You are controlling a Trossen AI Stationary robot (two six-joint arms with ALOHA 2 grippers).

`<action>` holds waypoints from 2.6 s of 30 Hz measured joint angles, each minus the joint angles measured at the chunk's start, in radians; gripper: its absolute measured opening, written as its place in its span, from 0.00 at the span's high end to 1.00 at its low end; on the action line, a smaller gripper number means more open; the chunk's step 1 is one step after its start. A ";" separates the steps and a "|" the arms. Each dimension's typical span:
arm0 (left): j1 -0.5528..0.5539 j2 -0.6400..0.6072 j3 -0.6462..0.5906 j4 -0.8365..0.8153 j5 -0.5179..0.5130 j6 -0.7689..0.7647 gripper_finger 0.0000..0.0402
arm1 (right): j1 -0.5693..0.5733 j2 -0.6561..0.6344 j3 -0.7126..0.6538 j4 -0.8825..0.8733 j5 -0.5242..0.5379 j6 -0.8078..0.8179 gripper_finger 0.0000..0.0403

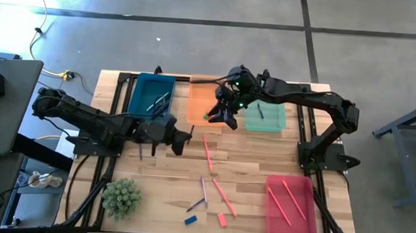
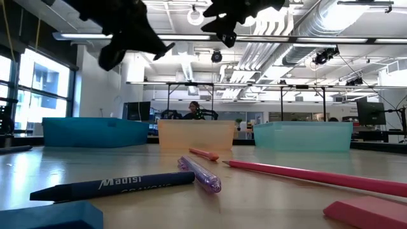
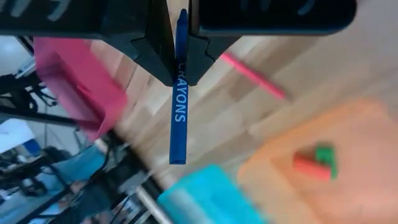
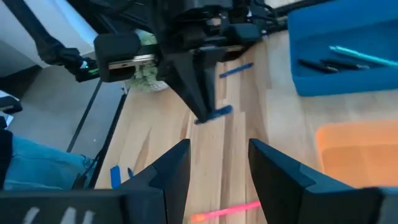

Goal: Sort crayons/erasers/pens/pencils in bins
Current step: Put the blue crayon into the green bin

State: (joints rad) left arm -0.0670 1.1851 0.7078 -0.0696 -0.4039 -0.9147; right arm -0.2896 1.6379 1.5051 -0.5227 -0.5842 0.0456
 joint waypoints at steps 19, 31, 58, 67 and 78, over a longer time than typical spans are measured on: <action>0.130 0.000 0.000 0.278 0.124 0.407 0.98 | 0.057 0.000 0.000 0.179 0.131 0.033 0.62; 0.206 0.000 0.001 0.370 0.194 0.519 0.98 | 0.054 0.000 0.000 0.208 0.192 0.074 0.62; 0.264 0.000 0.001 0.387 0.266 0.727 0.83 | 0.052 0.002 0.000 0.206 0.251 0.192 0.98; 0.264 0.000 0.001 0.304 0.213 0.735 0.63 | 0.052 0.002 0.000 0.052 0.377 0.161 0.99; 0.264 0.000 0.001 0.185 0.223 0.762 0.61 | -0.009 -0.006 -0.001 -0.247 0.603 0.099 0.98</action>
State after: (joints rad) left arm 0.1970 1.1847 0.7086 0.1156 -0.1806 -0.1528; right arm -0.2984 1.6317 1.5043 -0.7699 0.0186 0.1445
